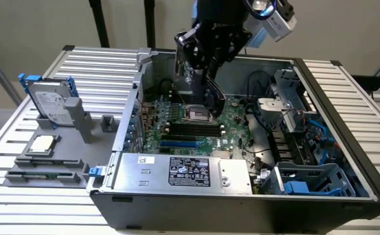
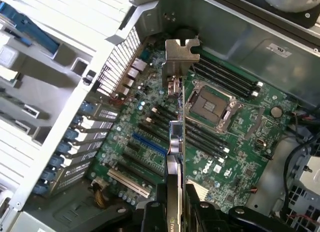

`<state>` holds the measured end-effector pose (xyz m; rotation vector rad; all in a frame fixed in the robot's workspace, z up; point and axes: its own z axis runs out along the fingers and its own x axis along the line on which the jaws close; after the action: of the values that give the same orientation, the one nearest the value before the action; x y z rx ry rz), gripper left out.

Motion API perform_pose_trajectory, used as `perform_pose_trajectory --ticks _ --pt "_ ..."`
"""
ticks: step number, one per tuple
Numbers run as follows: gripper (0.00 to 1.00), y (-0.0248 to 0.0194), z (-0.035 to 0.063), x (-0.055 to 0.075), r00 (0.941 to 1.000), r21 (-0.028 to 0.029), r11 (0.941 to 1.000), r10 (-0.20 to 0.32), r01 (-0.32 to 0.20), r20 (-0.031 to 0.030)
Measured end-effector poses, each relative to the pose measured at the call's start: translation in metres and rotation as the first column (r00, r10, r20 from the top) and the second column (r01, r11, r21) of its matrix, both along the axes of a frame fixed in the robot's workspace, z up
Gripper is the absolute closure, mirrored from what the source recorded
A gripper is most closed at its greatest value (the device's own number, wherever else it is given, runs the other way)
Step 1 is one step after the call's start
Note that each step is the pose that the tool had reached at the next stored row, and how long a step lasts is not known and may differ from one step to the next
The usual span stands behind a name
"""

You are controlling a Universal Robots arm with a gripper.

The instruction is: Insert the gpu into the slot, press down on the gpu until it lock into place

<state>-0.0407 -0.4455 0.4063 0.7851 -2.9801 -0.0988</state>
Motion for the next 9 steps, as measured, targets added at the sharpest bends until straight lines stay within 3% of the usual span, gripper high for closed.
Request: perform_pose_trajectory --ticks 5,9 --pt "0.74 0.0000 0.0000 0.0000 0.9958 -0.0001 0.9958 0.091 -0.091 0.0000" --pt "0.74 0.0000 0.0000 0.0000 0.9866 0.0000 0.9866 0.163 -0.163 0.0000"
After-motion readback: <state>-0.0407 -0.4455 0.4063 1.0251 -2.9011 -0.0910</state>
